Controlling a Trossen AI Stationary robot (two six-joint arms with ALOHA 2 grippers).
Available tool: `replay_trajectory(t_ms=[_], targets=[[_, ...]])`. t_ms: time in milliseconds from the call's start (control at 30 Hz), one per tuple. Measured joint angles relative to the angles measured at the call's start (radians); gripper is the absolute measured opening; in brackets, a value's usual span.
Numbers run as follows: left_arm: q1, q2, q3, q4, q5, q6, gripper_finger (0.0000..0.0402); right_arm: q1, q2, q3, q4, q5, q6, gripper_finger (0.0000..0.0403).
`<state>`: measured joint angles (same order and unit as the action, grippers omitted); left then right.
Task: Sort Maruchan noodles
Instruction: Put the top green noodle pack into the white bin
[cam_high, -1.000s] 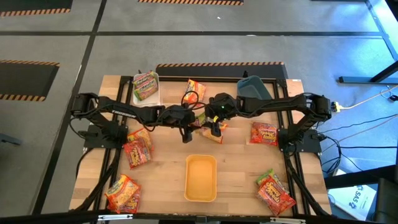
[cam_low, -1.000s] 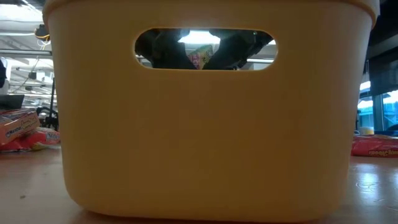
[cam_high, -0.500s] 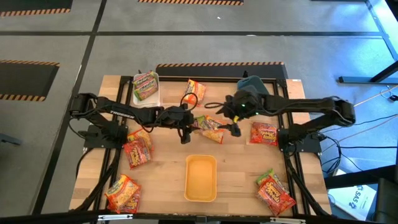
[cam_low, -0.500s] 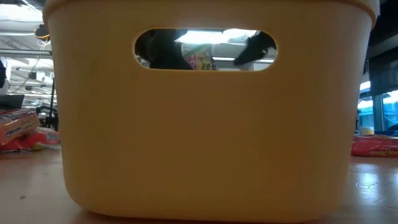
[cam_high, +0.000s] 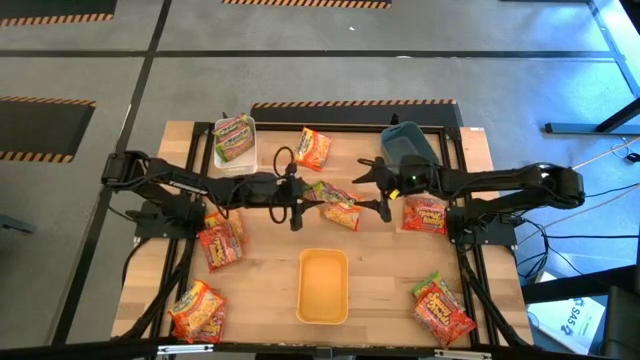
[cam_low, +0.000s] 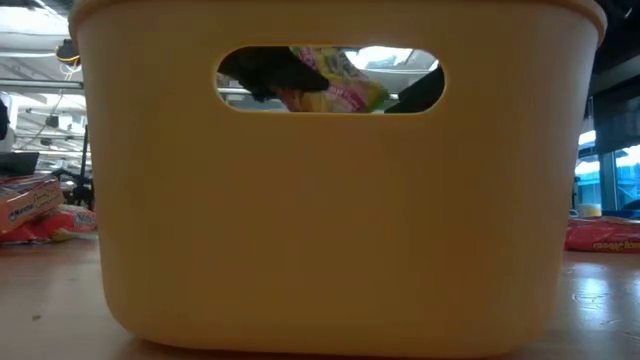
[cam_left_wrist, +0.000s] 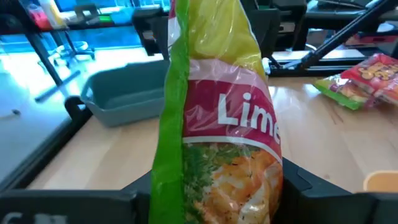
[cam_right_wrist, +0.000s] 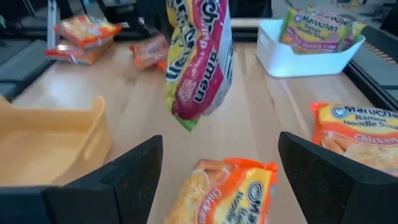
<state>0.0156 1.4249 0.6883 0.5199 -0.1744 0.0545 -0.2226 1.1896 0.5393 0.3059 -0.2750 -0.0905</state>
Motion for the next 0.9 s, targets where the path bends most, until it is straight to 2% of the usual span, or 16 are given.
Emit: replay_trajectory(t_ms=[100, 200, 367, 633, 767, 900], targets=[[0.000, -0.029, -0.043, 0.120, 0.006, 0.006, 0.0136, 0.000, 0.004, -0.018, 0.028, -0.045, 0.048, 0.0301], [0.001, -0.049, -0.104, 0.289, 0.035, 0.006, 0.0136, 0.000, 0.009, -0.059, 0.159, -0.081, 0.057, 0.0301], [0.002, -0.040, -0.198, 0.584, 0.035, 0.002, 0.0136, 0.000, 0.072, -0.103, 0.458, -0.005, 0.129, 0.0301], [0.002, -0.037, -0.219, 0.628, 0.030, 0.008, 0.0136, 0.052, 0.286, -0.050, 0.761, 0.022, 0.167, 0.0301], [0.002, -0.037, -0.219, 0.628, 0.034, 0.009, 0.0136, 0.068, 0.372, 0.031, 0.798, 0.065, 0.165, 0.0301], [0.002, -0.037, -0.219, 0.628, 0.035, 0.008, 0.0136, 0.066, 0.426, 0.101, 0.797, 0.033, 0.165, 0.0301]])
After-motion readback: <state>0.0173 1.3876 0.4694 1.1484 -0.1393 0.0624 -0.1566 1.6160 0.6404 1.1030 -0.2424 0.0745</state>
